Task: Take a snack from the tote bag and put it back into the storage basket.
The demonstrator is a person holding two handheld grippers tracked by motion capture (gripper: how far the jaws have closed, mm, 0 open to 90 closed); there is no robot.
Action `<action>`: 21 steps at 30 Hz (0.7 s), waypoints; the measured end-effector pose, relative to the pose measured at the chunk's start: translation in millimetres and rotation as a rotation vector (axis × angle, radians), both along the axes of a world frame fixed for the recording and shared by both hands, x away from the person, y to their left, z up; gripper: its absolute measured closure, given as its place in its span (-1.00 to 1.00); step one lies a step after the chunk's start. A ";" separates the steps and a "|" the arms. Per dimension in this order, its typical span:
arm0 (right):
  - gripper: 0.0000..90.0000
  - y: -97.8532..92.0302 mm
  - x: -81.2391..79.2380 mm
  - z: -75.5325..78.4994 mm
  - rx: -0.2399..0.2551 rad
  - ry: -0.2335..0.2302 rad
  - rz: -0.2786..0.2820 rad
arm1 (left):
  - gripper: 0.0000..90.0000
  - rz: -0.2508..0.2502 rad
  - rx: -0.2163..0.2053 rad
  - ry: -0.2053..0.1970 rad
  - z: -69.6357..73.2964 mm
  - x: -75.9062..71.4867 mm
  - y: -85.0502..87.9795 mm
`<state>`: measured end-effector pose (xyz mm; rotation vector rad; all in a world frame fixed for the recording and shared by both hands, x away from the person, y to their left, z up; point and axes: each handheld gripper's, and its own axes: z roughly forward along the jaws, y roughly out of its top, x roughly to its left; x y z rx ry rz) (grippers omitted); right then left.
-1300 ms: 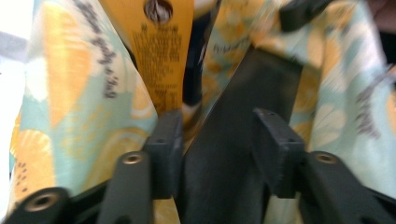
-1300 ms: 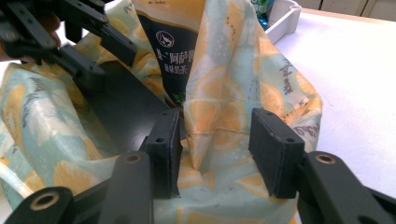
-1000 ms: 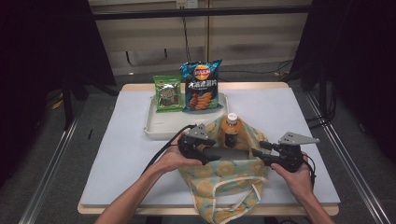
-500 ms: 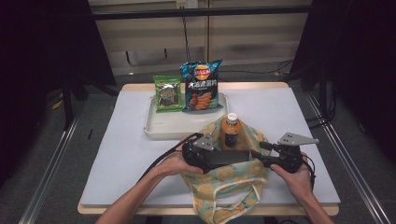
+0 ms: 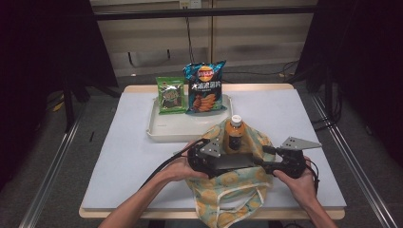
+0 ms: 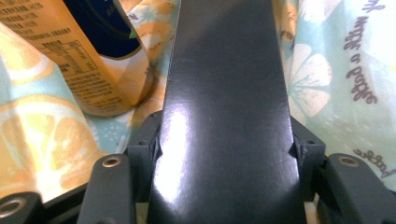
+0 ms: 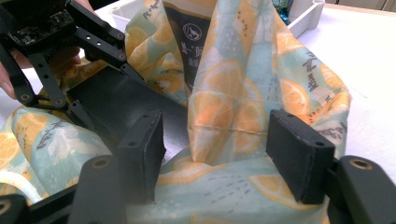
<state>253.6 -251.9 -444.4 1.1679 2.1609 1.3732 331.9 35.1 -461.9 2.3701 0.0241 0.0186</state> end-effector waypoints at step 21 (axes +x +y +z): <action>0.66 -10.6 -7.9 10.8 0.047 -0.029 -0.018 | -0.04 0.054 -0.080 0.045 28.3 -7.0 40.4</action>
